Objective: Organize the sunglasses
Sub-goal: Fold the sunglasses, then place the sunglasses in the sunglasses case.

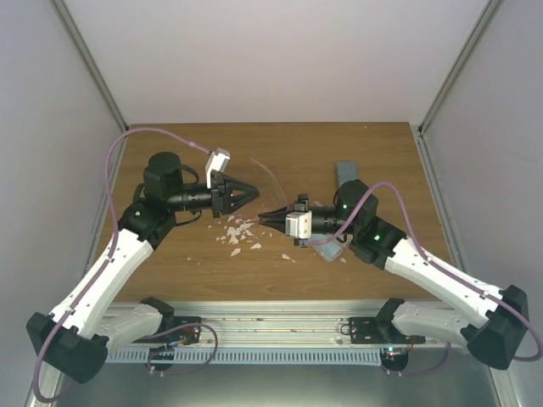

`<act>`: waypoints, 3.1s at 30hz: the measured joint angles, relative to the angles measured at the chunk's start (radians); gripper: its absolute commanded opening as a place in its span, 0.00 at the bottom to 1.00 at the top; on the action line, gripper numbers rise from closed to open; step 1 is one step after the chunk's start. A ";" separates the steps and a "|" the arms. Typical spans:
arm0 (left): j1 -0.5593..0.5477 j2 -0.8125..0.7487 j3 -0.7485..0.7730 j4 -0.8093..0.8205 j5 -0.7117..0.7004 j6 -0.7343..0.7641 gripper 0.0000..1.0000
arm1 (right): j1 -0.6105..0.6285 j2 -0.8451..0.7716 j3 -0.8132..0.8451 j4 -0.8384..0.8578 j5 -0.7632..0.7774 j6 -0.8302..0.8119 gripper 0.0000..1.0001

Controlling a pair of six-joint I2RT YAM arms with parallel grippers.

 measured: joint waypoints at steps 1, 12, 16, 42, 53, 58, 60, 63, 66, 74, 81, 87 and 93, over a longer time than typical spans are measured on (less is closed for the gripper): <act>0.000 0.001 0.001 0.000 -0.045 -0.013 0.28 | 0.000 -0.007 -0.006 0.001 -0.006 0.008 0.02; -0.013 0.106 -0.021 0.174 -0.158 -0.217 0.39 | -0.001 -0.048 -0.032 0.170 -0.180 0.198 0.02; -0.030 0.116 -0.019 0.230 -0.103 -0.252 0.40 | -0.001 -0.024 -0.032 0.222 -0.213 0.250 0.03; -0.076 0.004 0.006 0.066 -0.332 -0.050 0.40 | -0.073 -0.051 0.019 -0.023 0.006 0.525 0.03; 0.043 -0.085 -0.122 -0.178 -0.944 -0.094 0.39 | -0.077 -0.030 -0.053 -0.373 0.425 0.686 0.01; 0.043 -0.106 -0.193 -0.185 -0.899 -0.116 0.38 | -0.081 0.050 -0.143 -0.467 0.564 0.768 0.01; 0.043 -0.117 -0.230 -0.182 -0.860 -0.124 0.37 | -0.090 0.072 -0.167 -0.485 0.589 0.791 0.01; 0.043 -0.124 -0.279 -0.180 -0.808 -0.140 0.36 | -0.120 0.119 -0.169 -0.491 0.610 0.811 0.00; 0.043 -0.128 -0.324 -0.174 -0.760 -0.161 0.36 | -0.161 0.180 -0.168 -0.483 0.612 0.819 0.00; 0.039 -0.152 -0.382 -0.146 -0.690 -0.200 0.35 | -0.247 0.285 -0.178 -0.445 0.578 0.822 0.01; 0.035 -0.147 -0.391 -0.117 -0.666 -0.205 0.35 | -0.283 0.299 -0.203 -0.400 0.533 0.821 0.00; 0.031 -0.139 -0.392 -0.104 -0.657 -0.210 0.35 | -0.287 0.312 -0.220 -0.393 0.533 0.819 0.01; 0.027 -0.135 -0.392 -0.092 -0.655 -0.210 0.35 | -0.293 0.312 -0.223 -0.387 0.534 0.814 0.01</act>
